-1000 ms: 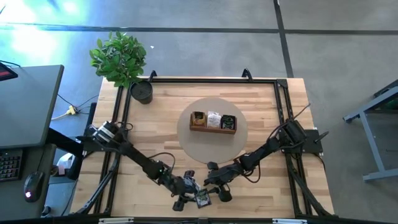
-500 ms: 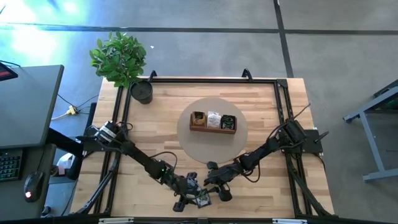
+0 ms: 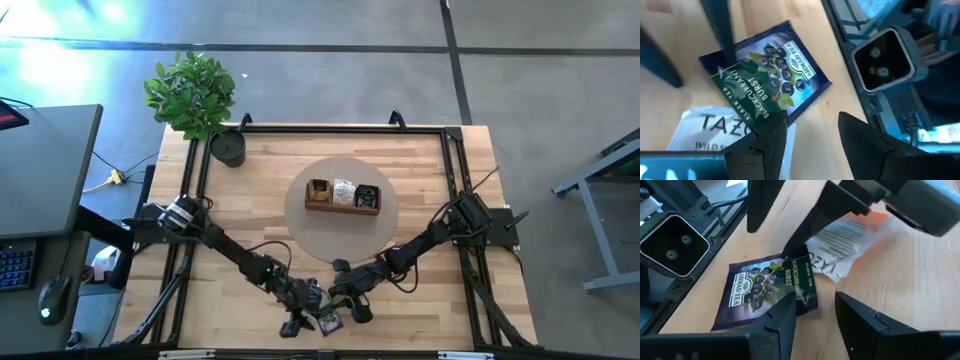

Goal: Pick & Place Tea
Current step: Put the purple tea bag into the right section of the wooden organizer

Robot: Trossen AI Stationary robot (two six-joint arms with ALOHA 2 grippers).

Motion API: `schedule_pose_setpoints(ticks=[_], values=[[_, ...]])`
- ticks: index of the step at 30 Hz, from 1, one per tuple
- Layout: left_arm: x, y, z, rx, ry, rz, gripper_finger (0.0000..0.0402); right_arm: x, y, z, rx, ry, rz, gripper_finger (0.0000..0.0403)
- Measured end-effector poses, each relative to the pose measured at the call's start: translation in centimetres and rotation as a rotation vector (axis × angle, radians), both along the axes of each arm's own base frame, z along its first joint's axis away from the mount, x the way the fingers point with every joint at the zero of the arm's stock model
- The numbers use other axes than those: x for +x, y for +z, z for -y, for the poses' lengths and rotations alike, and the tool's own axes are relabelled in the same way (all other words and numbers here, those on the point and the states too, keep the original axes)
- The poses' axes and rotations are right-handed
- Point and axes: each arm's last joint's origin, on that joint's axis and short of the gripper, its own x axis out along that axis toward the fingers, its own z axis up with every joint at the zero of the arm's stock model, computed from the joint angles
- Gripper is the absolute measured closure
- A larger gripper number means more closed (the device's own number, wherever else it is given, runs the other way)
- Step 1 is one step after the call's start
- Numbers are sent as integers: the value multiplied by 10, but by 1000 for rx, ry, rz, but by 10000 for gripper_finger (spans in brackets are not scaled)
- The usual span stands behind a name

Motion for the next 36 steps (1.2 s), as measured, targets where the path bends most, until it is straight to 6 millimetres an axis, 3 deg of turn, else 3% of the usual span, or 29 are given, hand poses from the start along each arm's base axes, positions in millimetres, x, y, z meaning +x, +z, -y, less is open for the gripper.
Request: schedule_pose_setpoints(ticks=[15,23,29,33,36], values=[[13,0,-27,48,95,-5,222,1,2,0,146,12,-63,314],[16,0,-32,55,100,0,222,1,1,1,133,18,-95,319],[12,8,-33,64,84,-5,222,-1,12,10,123,23,-135,319],[6,24,-31,83,67,5,222,-5,26,14,105,9,-165,319],[-1,35,-25,100,42,32,222,-9,24,17,72,-11,-217,319]])
